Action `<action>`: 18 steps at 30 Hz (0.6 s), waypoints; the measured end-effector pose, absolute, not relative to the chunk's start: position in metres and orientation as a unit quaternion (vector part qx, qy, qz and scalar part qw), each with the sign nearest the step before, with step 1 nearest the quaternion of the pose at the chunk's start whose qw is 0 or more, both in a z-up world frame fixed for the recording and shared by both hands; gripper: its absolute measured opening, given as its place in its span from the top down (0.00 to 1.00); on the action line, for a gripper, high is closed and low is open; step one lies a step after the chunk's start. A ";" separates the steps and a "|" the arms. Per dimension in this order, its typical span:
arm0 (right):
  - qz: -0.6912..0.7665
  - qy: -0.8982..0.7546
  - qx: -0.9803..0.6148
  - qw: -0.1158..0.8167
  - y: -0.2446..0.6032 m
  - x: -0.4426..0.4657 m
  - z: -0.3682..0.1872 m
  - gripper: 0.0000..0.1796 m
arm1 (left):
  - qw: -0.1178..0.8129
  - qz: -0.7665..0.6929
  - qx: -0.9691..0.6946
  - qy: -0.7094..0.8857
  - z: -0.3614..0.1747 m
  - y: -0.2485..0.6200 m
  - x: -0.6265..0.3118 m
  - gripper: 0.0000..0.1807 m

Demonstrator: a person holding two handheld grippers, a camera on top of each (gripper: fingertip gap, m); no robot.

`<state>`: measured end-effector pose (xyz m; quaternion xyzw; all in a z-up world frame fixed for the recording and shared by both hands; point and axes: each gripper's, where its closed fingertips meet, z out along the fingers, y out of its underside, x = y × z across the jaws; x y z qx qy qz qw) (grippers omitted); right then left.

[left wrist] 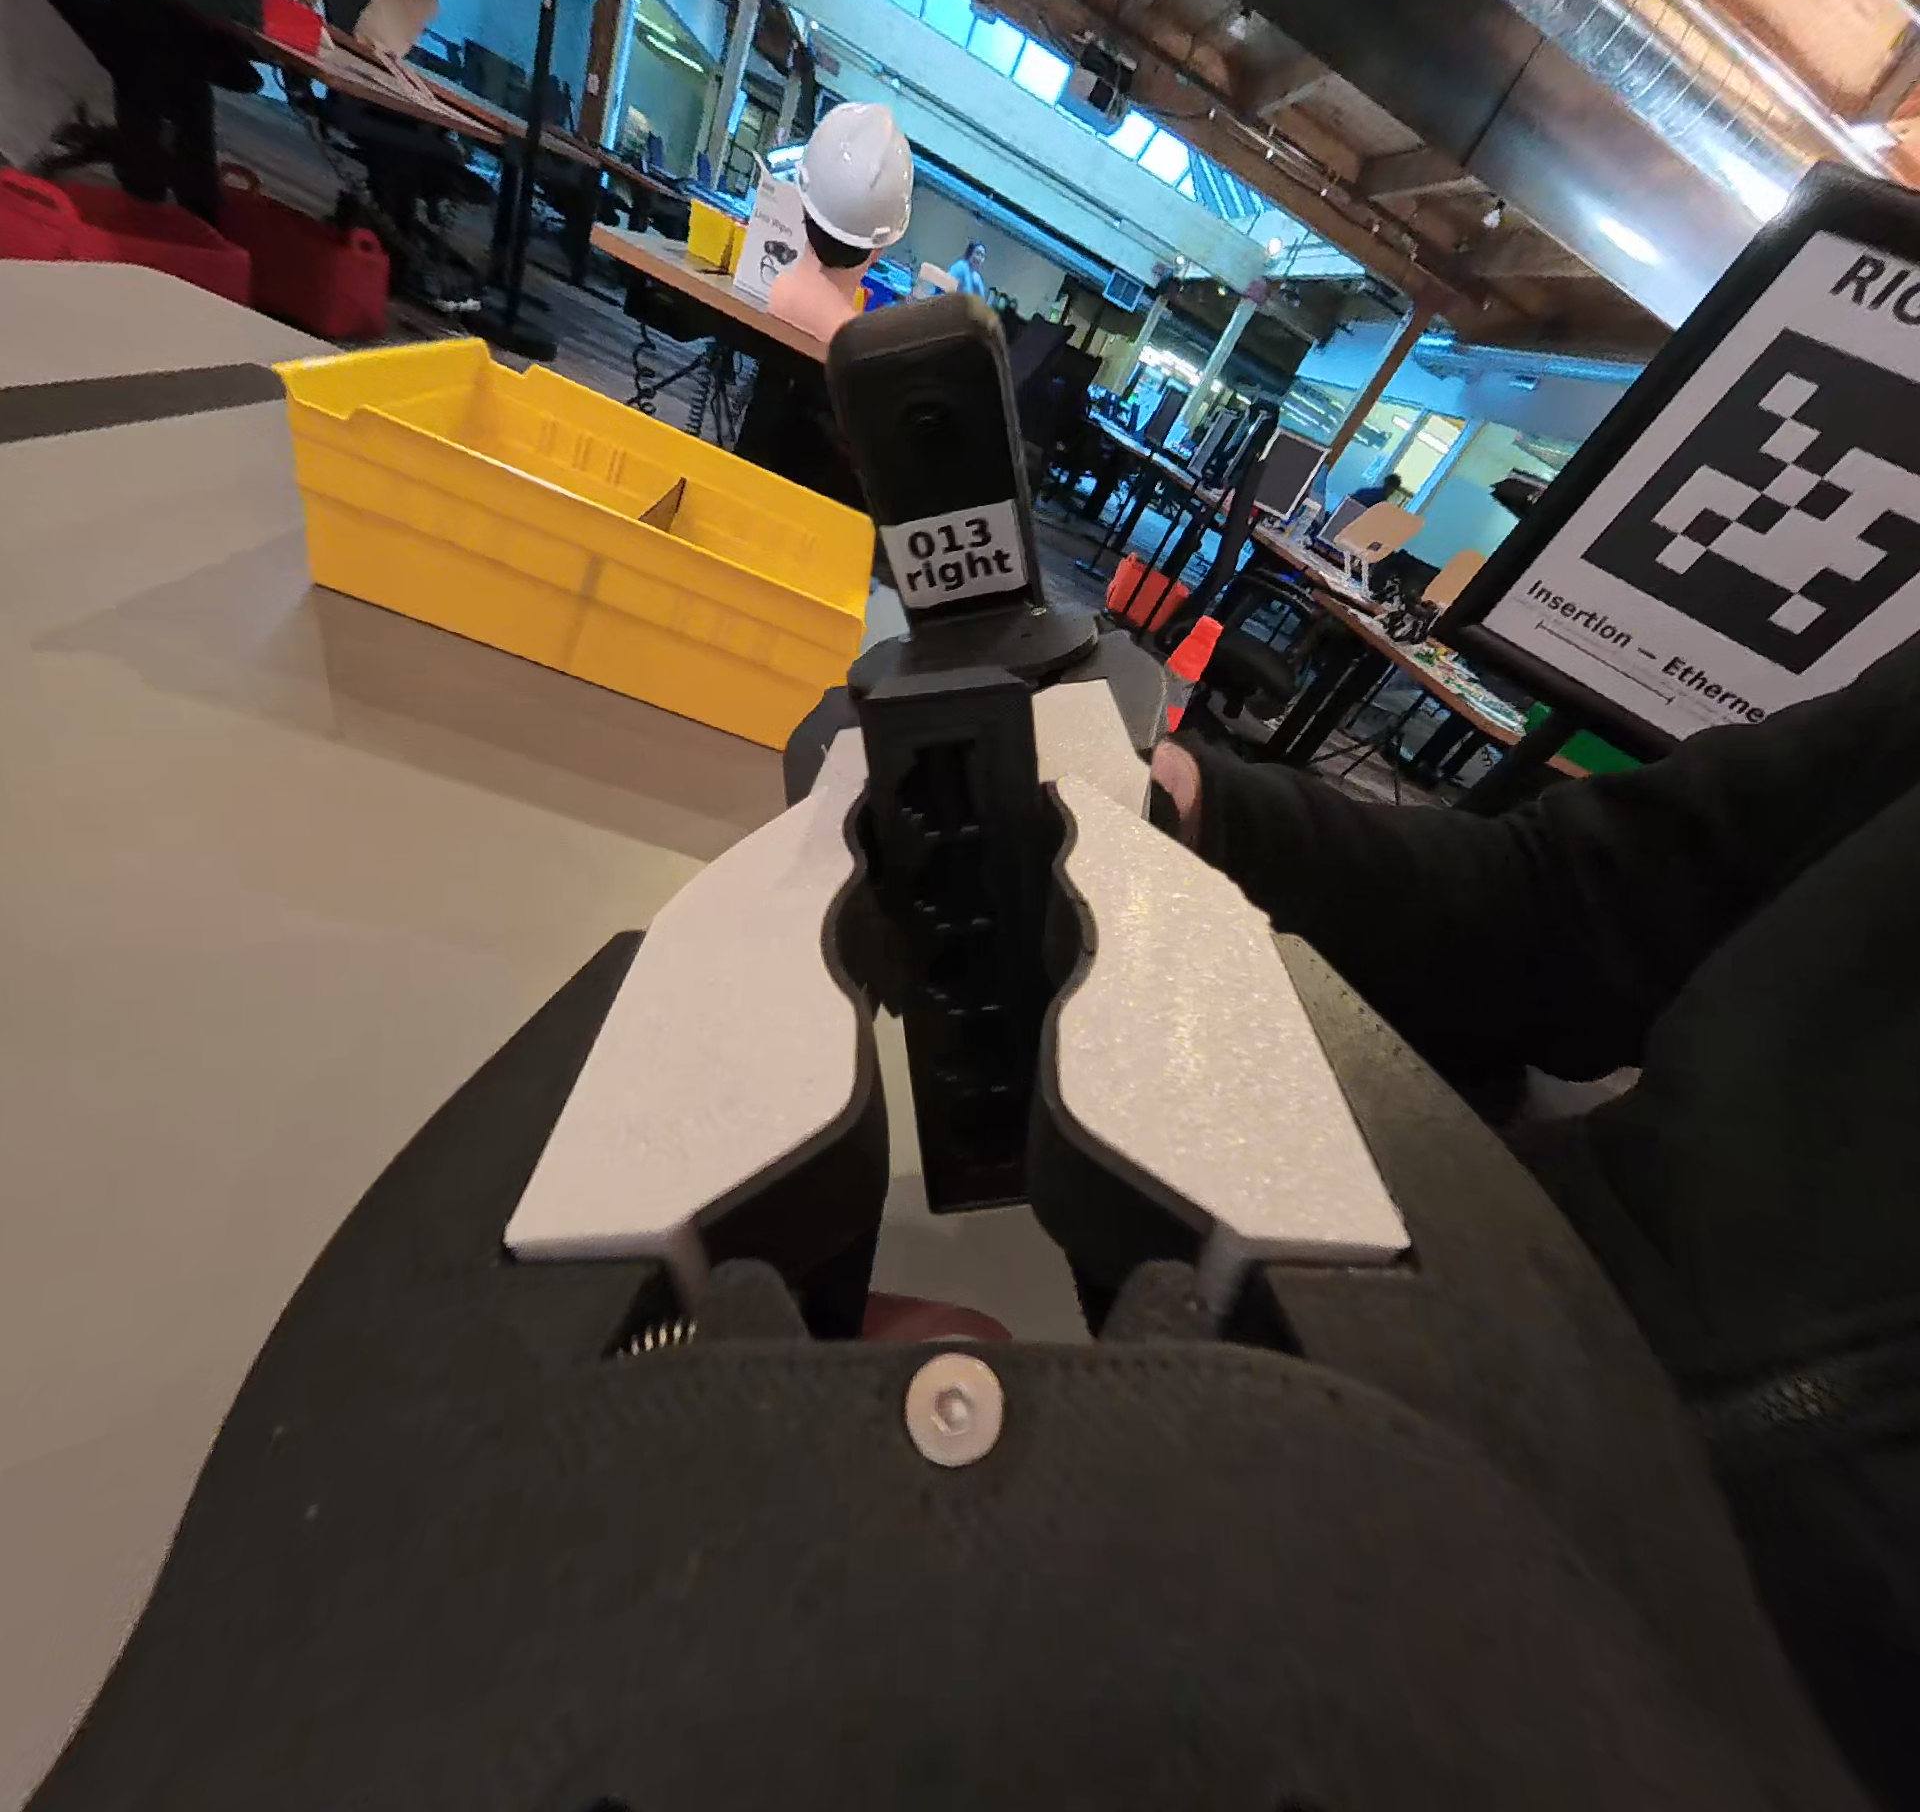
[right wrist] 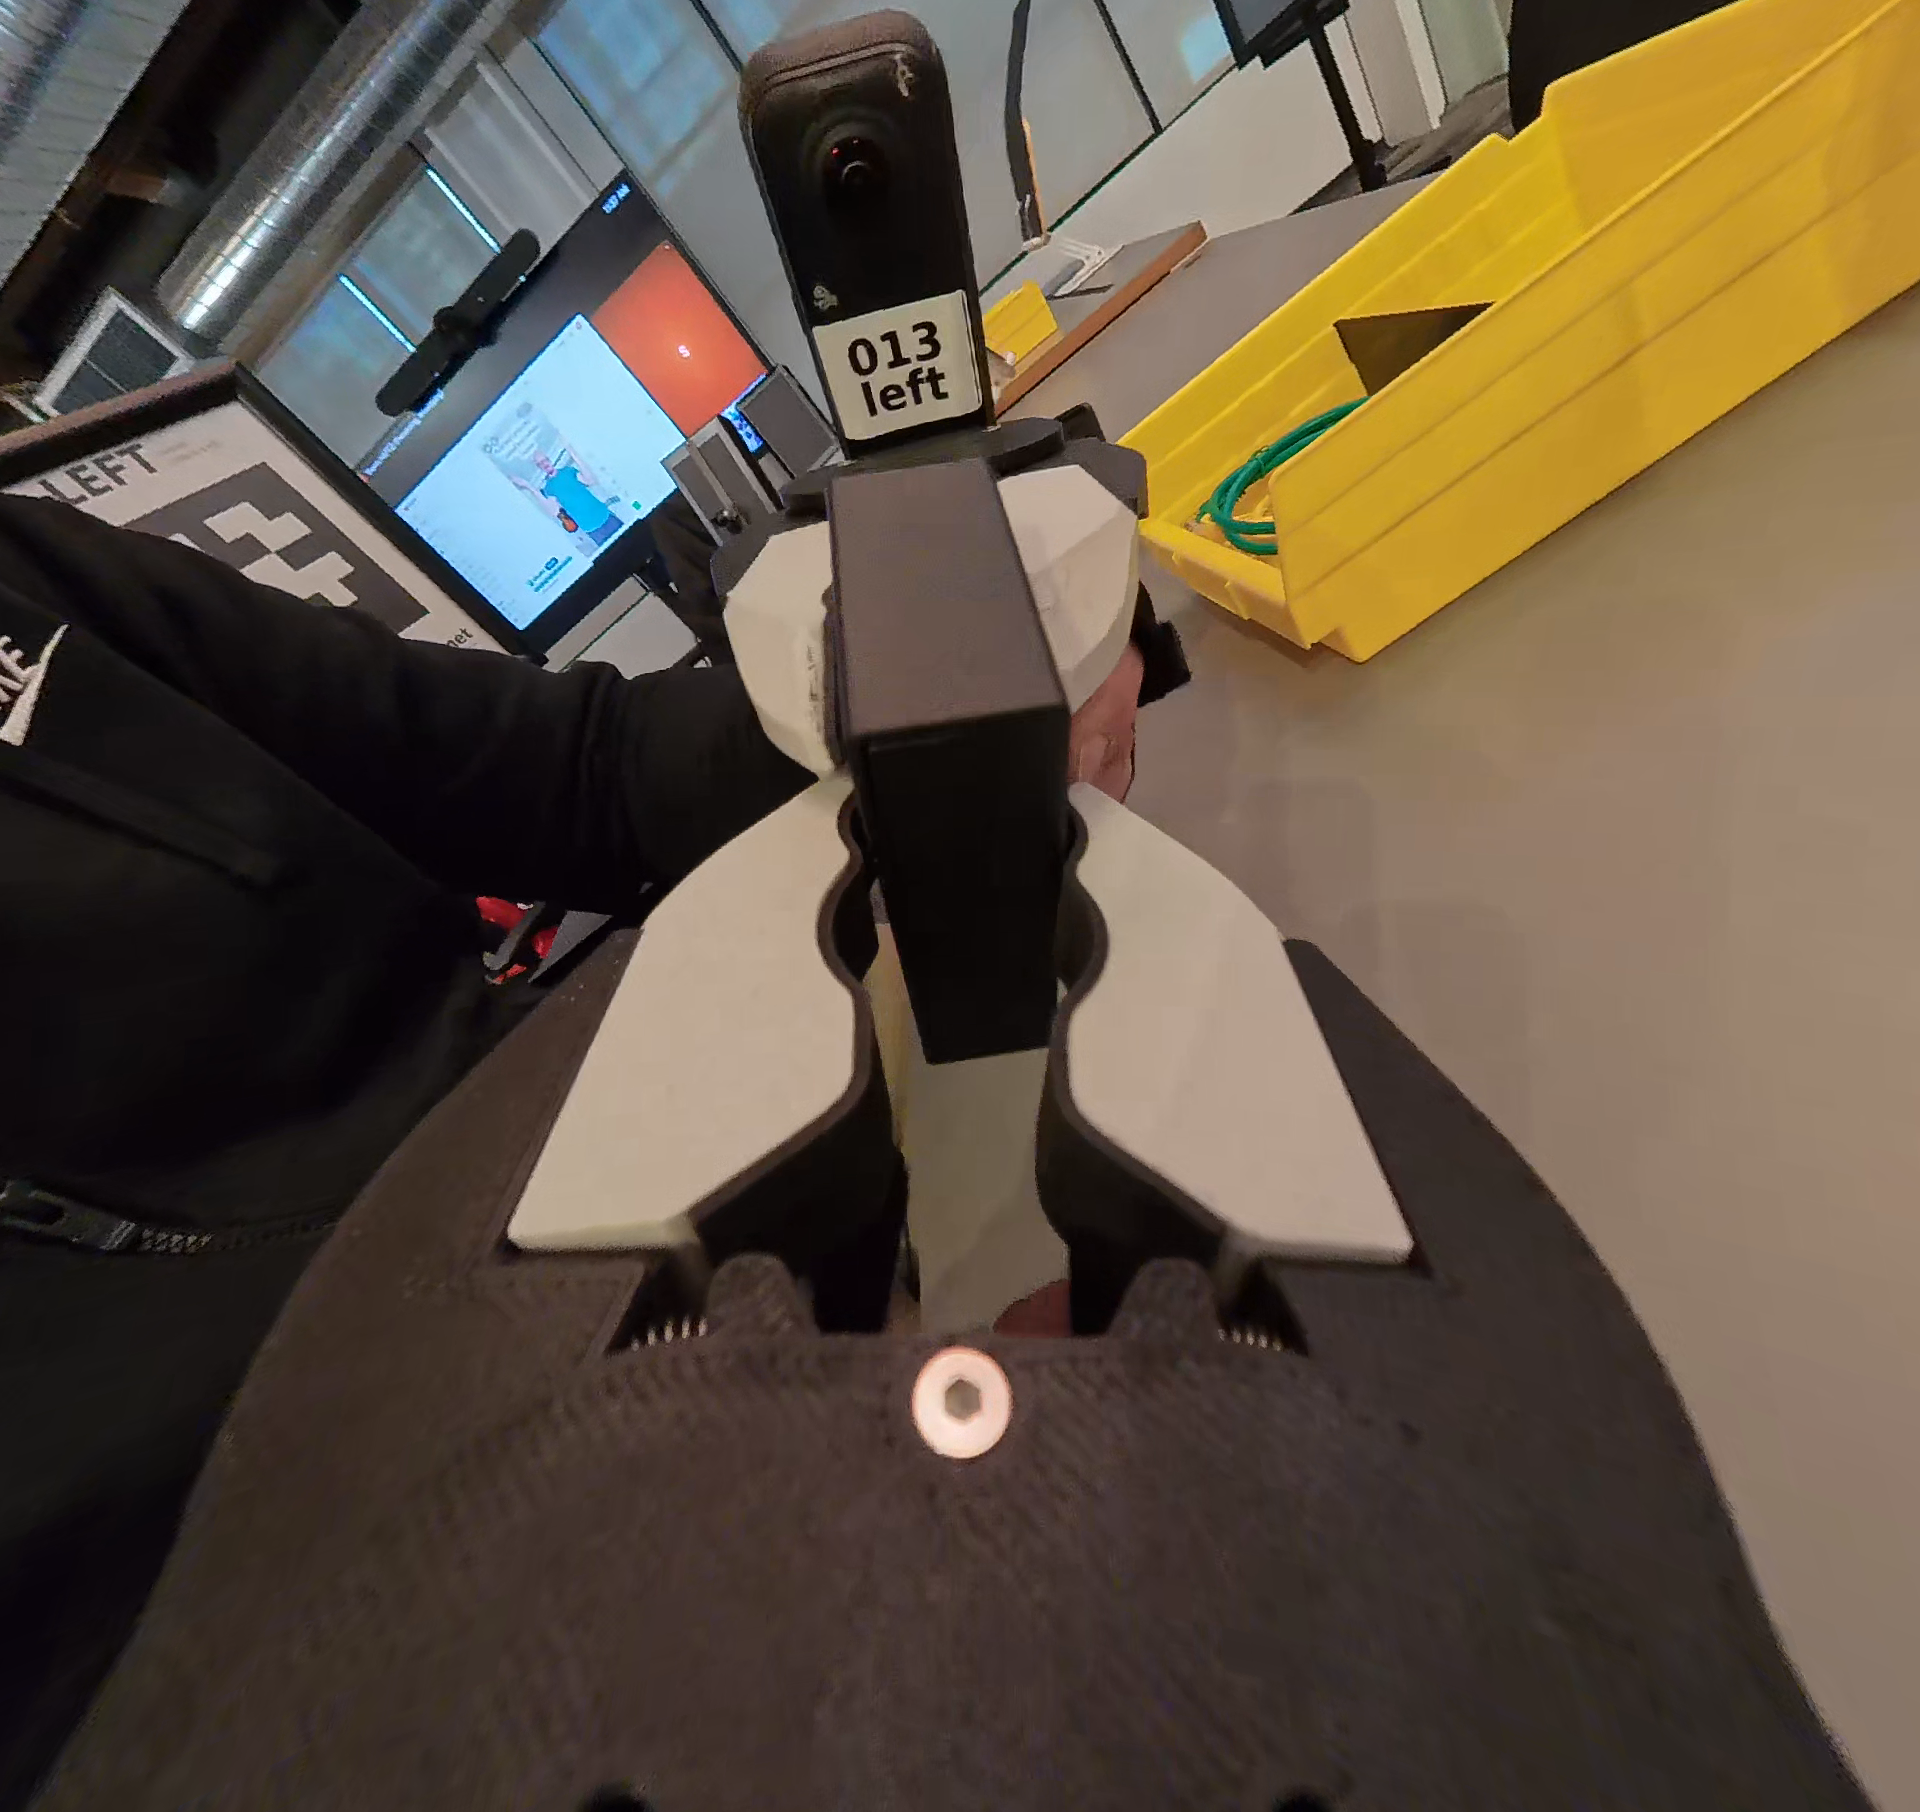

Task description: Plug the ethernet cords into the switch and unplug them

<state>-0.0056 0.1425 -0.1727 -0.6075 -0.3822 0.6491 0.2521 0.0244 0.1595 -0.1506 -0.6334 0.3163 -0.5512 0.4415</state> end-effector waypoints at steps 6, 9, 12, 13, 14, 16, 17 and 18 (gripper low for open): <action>0.654 -0.384 -0.596 0.265 0.143 -0.006 -0.167 0.84 | 0.457 -0.564 -0.619 0.299 -0.144 0.160 0.023 0.85; 0.664 -0.379 -0.588 0.266 0.142 -0.007 -0.164 0.85 | 0.460 -0.570 -0.613 0.296 -0.142 0.160 0.022 0.84; 0.655 -0.384 -0.592 0.271 0.143 -0.008 -0.164 0.85 | 0.455 -0.580 -0.609 0.294 -0.141 0.161 0.020 0.84; 0.656 -0.382 -0.594 0.268 0.142 -0.008 -0.164 0.85 | 0.451 -0.581 -0.609 0.296 -0.142 0.160 0.020 0.84; 0.656 -0.379 -0.596 0.266 0.143 -0.008 -0.164 0.85 | 0.451 -0.575 -0.613 0.300 -0.143 0.161 0.019 0.84; 0.662 -0.370 -0.601 0.251 0.143 -0.008 -0.166 0.85 | 0.453 -0.561 -0.619 0.312 -0.146 0.162 0.019 0.83; 0.663 -0.368 -0.603 0.249 0.143 -0.008 -0.166 0.85 | 0.453 -0.558 -0.620 0.315 -0.146 0.162 0.019 0.83; 0.662 -0.365 -0.605 0.250 0.143 -0.009 -0.166 0.85 | 0.451 -0.553 -0.626 0.314 -0.147 0.163 0.018 0.84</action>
